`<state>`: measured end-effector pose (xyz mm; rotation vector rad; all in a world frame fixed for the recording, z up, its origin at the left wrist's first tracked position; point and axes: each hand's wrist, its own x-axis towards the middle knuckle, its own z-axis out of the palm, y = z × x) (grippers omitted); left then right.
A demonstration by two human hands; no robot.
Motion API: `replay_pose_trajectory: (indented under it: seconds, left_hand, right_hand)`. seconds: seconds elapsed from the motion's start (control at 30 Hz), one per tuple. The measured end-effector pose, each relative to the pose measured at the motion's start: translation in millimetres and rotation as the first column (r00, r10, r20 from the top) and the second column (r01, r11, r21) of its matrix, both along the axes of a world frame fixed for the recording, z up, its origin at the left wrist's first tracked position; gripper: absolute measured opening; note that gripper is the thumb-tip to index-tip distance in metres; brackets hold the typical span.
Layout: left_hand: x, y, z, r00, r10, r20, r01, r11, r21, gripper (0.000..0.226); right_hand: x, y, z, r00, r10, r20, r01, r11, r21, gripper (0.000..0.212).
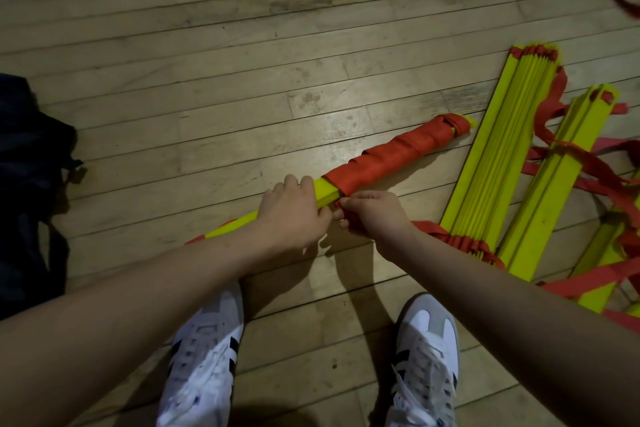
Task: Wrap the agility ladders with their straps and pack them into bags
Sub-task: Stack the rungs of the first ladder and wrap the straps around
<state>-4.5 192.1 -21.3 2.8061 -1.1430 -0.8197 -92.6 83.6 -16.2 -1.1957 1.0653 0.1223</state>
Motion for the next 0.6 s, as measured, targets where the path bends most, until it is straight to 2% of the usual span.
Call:
replay_pose_trajectory:
  seconds: [0.13,0.27,0.33,0.4,0.6]
  left_hand:
    - [3.5,2.2,4.1,0.998,-0.062,0.007,0.063,0.998,-0.012,0.048]
    - [12.3,6.2,11.3,0.961,-0.241,0.137,0.24,0.971,0.018,0.053]
    - [16.8,9.2,10.2,0.946,-0.27,0.179,0.267,0.963,0.039,0.053]
    - [20.6,12.4,6.4,0.943,-0.268,0.197,0.26,0.963,0.065,0.052]
    - [34.8,11.6,-8.7,0.981,-0.115,0.156,0.107,0.993,0.056,0.05]
  right_hand:
    - [-0.9,1.7,0.4,0.999,0.002,-0.036,-0.002,1.0,-0.014,0.019]
    - [1.5,3.8,0.3,0.998,0.013,-0.067,-0.013,1.0,-0.002,0.021]
    - [6.1,5.5,1.1,0.996,0.047,-0.07,-0.048,0.999,-0.006,0.019]
    - [11.5,8.1,1.9,0.995,0.086,-0.057,-0.088,0.995,-0.044,0.018]
    - [36.7,9.1,-9.2,0.975,0.201,-0.09,-0.22,0.917,-0.332,0.03]
